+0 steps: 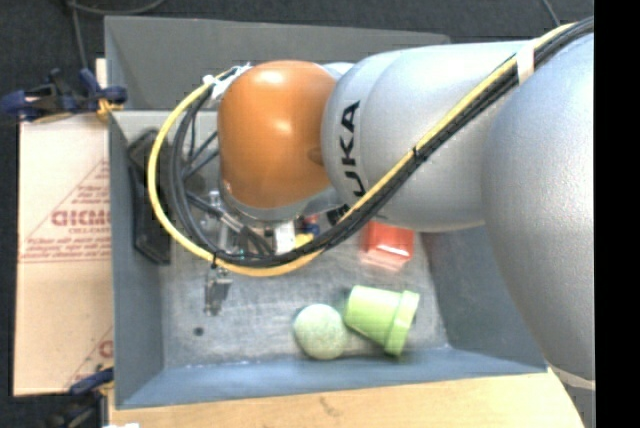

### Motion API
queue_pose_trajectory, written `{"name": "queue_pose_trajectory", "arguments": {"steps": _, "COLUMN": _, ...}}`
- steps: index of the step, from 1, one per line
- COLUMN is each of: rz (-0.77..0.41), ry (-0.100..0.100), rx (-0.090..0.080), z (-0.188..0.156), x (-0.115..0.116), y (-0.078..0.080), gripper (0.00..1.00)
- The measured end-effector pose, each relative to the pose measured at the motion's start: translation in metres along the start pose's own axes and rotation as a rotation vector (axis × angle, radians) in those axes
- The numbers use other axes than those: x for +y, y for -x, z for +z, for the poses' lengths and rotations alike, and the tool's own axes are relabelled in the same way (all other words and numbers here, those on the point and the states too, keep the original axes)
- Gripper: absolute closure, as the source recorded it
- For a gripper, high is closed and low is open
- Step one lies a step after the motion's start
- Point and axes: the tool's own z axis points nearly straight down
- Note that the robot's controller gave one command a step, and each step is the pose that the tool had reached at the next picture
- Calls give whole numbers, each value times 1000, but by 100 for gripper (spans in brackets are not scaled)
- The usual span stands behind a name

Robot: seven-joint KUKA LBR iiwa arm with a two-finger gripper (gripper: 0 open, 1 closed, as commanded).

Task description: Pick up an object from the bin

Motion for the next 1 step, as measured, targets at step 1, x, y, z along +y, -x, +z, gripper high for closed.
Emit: {"name": "queue_pose_trajectory", "arguments": {"steps": 1, "rz": 4, "ry": 2, "rx": -8, "z": -4, "x": -1, "y": 2, "gripper": 0}}
